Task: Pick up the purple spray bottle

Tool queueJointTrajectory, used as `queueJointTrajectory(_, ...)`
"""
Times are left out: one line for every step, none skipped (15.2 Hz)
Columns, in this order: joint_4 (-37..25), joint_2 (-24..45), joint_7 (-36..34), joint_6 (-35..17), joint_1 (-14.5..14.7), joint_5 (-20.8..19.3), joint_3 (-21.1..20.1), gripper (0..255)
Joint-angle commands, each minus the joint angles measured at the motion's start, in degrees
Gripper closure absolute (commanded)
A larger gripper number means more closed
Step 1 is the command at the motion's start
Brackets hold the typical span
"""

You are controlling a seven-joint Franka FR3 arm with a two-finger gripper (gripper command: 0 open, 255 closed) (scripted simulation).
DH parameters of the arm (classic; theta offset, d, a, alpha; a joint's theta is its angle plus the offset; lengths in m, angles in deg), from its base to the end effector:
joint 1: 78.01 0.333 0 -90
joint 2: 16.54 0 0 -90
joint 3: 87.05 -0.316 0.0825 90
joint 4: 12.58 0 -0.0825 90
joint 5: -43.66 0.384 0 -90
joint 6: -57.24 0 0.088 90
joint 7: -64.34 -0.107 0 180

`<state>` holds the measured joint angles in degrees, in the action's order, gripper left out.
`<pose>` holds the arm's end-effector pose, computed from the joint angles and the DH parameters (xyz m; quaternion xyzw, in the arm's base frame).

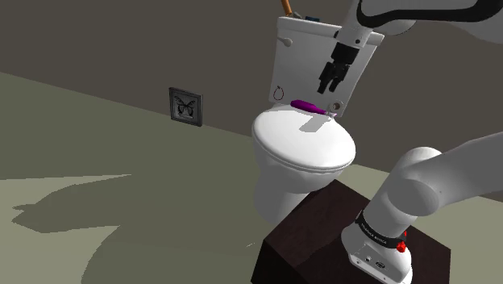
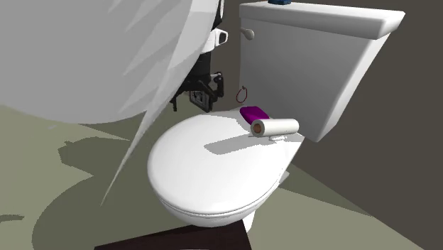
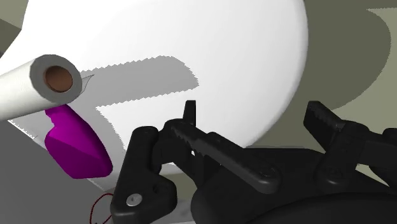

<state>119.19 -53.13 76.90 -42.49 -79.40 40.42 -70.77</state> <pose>0.3454 -0.1372 0.5724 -0.9978 0.0162 -0.0425 0.0472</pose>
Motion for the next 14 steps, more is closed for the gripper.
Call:
queueJointTrajectory(-0.5, 2.7, 3.6, -1.9, -0.1, -0.9, 2.6, 0)
queueJointTrajectory(-0.8, 4.0, 5.4, -2.7, -0.1, -1.3, 3.9, 0)
queueJointTrajectory(-1.3, 5.5, 7.1, -3.5, -0.1, -1.6, 5.1, 0)
queueJointTrajectory(-1.8, 6.9, 8.9, -4.3, -0.1, -1.8, 6.3, 0)
queueJointTrajectory(-2.4, 8.5, 10.7, -5.1, 0.0, -1.9, 7.6, 0)
queueJointTrajectory(-3.1, 10.2, 12.5, -5.9, 0.0, -2.0, 8.8, 0)
queueJointTrajectory(-3.8, 11.9, 14.3, -6.6, 0.1, -1.9, 10.1, 0)
queueJointTrajectory(-4.6, 13.7, 16.2, -7.4, 0.3, -1.8, 11.3, 0)
queueJointTrajectory(-5.5, 15.5, 18.1, -8.1, 0.4, -1.5, 12.6, 0)
queueJointTrajectory(-6.5, 17.5, 20.0, -8.8, 0.5, -1.1, 13.8, 0)
queueJointTrajectory(-7.6, 19.5, 22.0, -9.5, 0.7, -0.6, 15.0, 0)
queueJointTrajectory(-8.7, 21.6, 24.0, -10.1, 0.8, 0.1, 16.3, 0)
queueJointTrajectory(-9.9, 23.8, 26.1, -10.7, 0.9, 0.8, 17.4, 0)
queueJointTrajectory(-11.2, 26.1, 28.3, -11.2, 1.0, 1.8, 18.5, 0)
